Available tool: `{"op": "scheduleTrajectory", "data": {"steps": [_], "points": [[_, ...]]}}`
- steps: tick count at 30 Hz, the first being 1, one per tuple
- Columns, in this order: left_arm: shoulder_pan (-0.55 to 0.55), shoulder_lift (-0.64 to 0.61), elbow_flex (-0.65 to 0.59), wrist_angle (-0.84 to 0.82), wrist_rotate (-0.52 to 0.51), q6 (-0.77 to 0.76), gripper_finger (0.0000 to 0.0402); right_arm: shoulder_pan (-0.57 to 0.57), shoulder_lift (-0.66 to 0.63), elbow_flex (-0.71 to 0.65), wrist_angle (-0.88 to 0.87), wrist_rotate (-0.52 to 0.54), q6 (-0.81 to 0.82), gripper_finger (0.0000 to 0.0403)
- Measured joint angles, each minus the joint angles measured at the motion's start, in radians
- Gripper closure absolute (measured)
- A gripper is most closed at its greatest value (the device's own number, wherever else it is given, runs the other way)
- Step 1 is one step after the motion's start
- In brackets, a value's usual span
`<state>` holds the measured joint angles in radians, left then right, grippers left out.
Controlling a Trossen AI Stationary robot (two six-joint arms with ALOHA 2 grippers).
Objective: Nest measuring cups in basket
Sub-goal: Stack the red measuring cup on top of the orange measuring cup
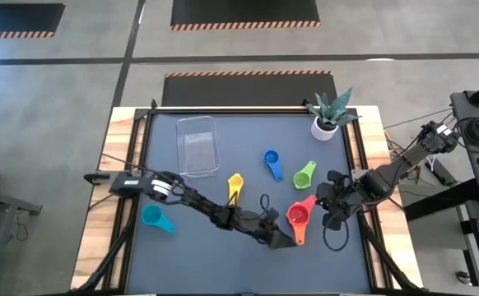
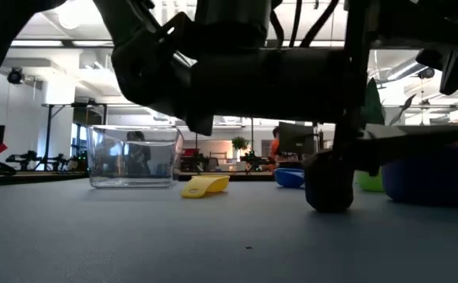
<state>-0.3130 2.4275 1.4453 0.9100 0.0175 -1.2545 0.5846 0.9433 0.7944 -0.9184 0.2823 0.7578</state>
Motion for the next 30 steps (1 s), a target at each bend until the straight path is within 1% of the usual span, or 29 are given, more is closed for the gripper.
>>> {"op": "scheduleTrajectory", "data": {"steps": [4, 7, 12, 15, 19, 21, 25, 30], "points": [[-0.002, 0.015, 0.004, 0.009, -0.059, -0.028, 0.0183, 0.002, 0.000, 0.000, 0.002, -0.011, -0.019, 0.0394], [-0.003, 0.015, 0.006, -0.028, -0.105, -0.051, 0.0189, 0.002, 0.000, 0.000, 0.003, -0.010, -0.042, 0.0394], [-0.002, 0.011, 0.006, -0.063, -0.124, -0.131, 0.0197, 0.002, 0.001, 0.000, 0.004, -0.011, -0.060, 0.0394], [-0.003, 0.001, 0.006, -0.091, -0.112, -0.167, 0.0203, 0.002, 0.001, 0.000, 0.003, -0.012, -0.063, 0.0394], [-0.012, -0.025, 0.005, -0.181, -0.075, -0.213, 0.0209, 0.002, 0.001, 0.000, 0.003, -0.017, -0.063, 0.0394], [-0.018, -0.030, 0.004, -0.207, -0.073, -0.244, 0.0209, 0.002, 0.001, 0.000, 0.004, -0.021, -0.065, 0.0394], [-0.011, -0.031, 0.001, -0.199, -0.032, -0.265, 0.0209, 0.002, 0.001, 0.000, 0.003, -0.023, -0.070, 0.0394], [-0.006, -0.031, 0.003, -0.225, -0.033, -0.335, 0.0209, 0.002, 0.001, 0.000, 0.003, -0.027, -0.084, 0.0394]]}}
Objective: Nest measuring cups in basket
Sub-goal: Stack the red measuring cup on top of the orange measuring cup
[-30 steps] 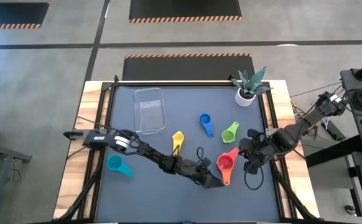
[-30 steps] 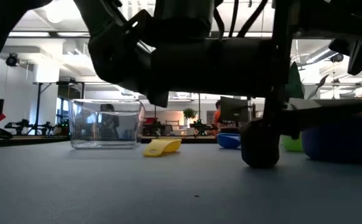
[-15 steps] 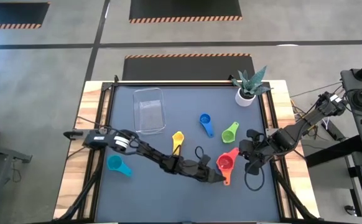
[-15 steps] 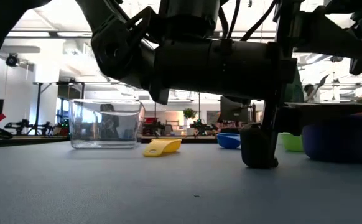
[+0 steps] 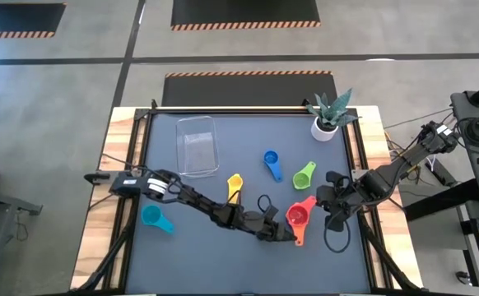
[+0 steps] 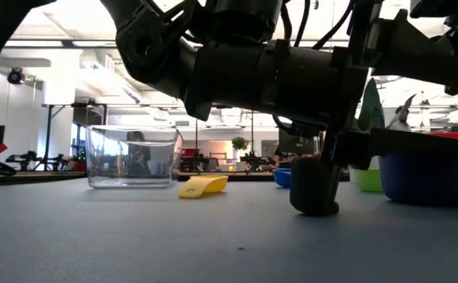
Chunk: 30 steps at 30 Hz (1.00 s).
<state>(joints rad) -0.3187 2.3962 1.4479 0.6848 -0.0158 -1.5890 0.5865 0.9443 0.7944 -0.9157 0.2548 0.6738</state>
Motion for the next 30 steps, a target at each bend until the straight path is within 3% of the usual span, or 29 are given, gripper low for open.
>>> {"op": "scheduleTrajectory", "data": {"steps": [8, 16, 22, 30], "points": [[0.018, 0.000, 0.032, -0.041, 0.022, -0.006, 0.0210, 0.000, -0.001, 0.000, 0.000, -0.001, -0.005, 0.0394], [0.015, -0.095, 0.074, -0.430, 0.034, 0.116, 0.0210, 0.000, -0.002, 0.000, 0.000, -0.001, -0.004, 0.0394], [0.012, -0.112, 0.077, -0.398, -0.059, 0.333, 0.0210, 0.000, -0.003, 0.000, 0.002, -0.001, -0.015, 0.0394], [0.010, -0.112, 0.082, -0.382, -0.100, 0.254, 0.0210, 0.000, -0.002, 0.000, 0.009, -0.001, -0.018, 0.0394]]}}
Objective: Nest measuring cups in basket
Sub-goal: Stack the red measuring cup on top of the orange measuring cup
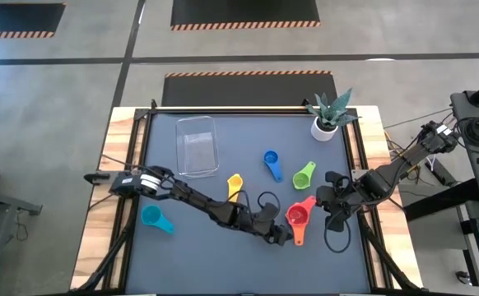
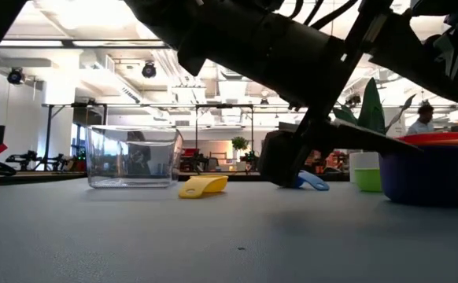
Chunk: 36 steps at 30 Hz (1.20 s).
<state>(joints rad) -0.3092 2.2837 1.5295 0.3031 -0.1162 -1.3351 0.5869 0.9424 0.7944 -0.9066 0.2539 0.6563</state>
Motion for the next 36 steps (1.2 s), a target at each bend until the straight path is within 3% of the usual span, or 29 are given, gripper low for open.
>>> {"op": "scheduleTrajectory", "data": {"steps": [7, 26, 36], "points": [[0.000, 0.006, 0.002, 0.013, -0.024, -0.033, 0.0210, 0.000, 0.000, 0.000, 0.000, 0.000, -0.005, 0.0394], [0.002, 0.104, 0.164, -0.053, -0.002, -0.009, 0.0210, 0.002, -0.009, 0.000, 0.008, 0.000, -0.020, 0.0394], [0.002, 0.103, 0.158, -0.068, -0.024, -0.005, 0.0263, 0.004, -0.010, 0.000, 0.007, 0.000, -0.017, 0.0394]]}}
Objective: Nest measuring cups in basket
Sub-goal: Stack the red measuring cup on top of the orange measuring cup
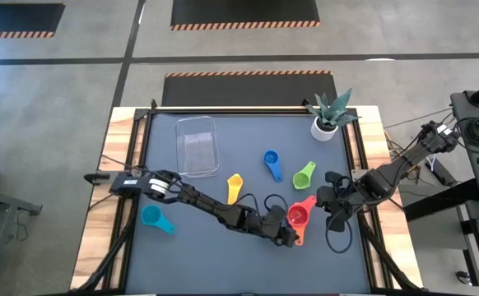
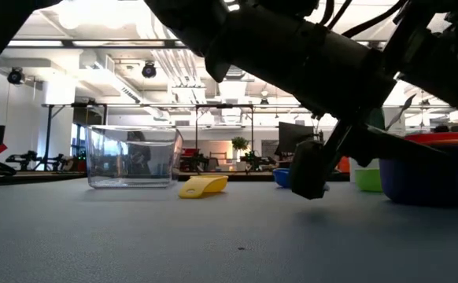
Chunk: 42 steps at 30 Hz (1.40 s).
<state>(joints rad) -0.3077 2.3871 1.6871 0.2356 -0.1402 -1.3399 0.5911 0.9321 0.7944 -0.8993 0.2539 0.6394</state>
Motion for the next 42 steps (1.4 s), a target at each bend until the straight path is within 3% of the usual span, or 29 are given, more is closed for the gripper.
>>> {"op": "scheduleTrajectory", "data": {"steps": [17, 42], "points": [[0.002, 0.000, -0.008, 0.002, -0.001, 0.014, 0.0322, 0.000, 0.000, 0.000, 0.000, 0.000, 0.005, 0.0394], [0.005, -0.001, -0.008, 0.002, -0.011, 0.030, 0.0338, 0.000, 0.000, 0.000, 0.000, 0.000, 0.007, 0.0394]]}}
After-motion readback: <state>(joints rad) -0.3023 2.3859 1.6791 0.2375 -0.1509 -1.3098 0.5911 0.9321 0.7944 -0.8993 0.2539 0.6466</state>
